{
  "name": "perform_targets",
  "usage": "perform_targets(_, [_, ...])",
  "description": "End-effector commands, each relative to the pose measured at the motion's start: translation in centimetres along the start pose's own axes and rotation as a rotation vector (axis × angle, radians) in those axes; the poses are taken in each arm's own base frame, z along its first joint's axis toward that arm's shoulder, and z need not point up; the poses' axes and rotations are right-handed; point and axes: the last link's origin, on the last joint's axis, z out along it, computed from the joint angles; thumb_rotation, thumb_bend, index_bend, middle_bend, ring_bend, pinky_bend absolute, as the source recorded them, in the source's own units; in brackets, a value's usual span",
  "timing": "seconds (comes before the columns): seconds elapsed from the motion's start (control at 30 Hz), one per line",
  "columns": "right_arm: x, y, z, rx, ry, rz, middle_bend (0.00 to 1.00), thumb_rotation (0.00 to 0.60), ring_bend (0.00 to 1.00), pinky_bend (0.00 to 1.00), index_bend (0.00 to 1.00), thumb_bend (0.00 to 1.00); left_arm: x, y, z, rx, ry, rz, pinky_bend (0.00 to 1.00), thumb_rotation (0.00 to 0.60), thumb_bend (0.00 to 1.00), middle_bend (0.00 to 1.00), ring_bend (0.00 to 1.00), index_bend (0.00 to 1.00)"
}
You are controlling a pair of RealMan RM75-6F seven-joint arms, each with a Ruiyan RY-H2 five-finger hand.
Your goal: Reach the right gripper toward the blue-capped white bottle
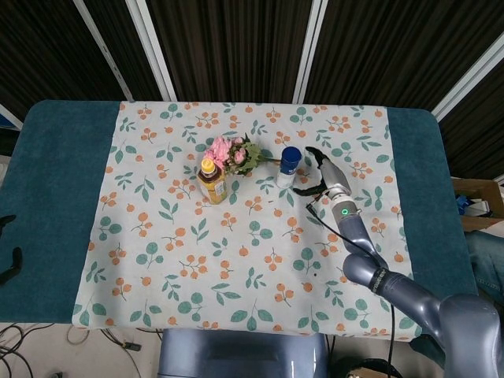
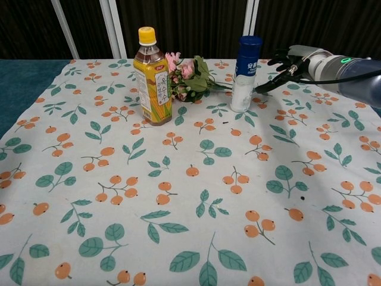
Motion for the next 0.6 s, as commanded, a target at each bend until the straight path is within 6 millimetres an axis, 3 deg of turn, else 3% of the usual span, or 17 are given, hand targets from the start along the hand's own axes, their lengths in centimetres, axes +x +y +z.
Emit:
perform_targets(0.03, [-0.9, -0.6, 0.5, 0.004, -0.014, 0.005, 0.12, 0.6, 0.09, 0.19, 0.14, 0.2, 0.0, 0.0, 0.0, 0.002, -0.002, -0.002, 0.0, 0.6, 0.5, 0.03, 0.04, 0.18])
perform_targets(0.4, [-3.4, -2.9, 1.6, 0.028, -0.059, 0.016, 0.16, 0.6, 0.12, 0.2, 0.16, 0.21, 0.1, -0.2, 0.2, 0.015, -0.001, -0.01, 0.0, 0.6, 0.51, 0.03, 0.04, 0.18])
perform_targets(0.6, [-4.0, -3.0, 2.1, 0.017, -0.048, 0.012, 0.27, 0.6, 0.2, 0.28, 0.23, 0.26, 0.1, -0.2, 0.3, 0.02, -0.005, -0.015, 0.0, 0.6, 0.51, 0.03, 0.04, 0.18])
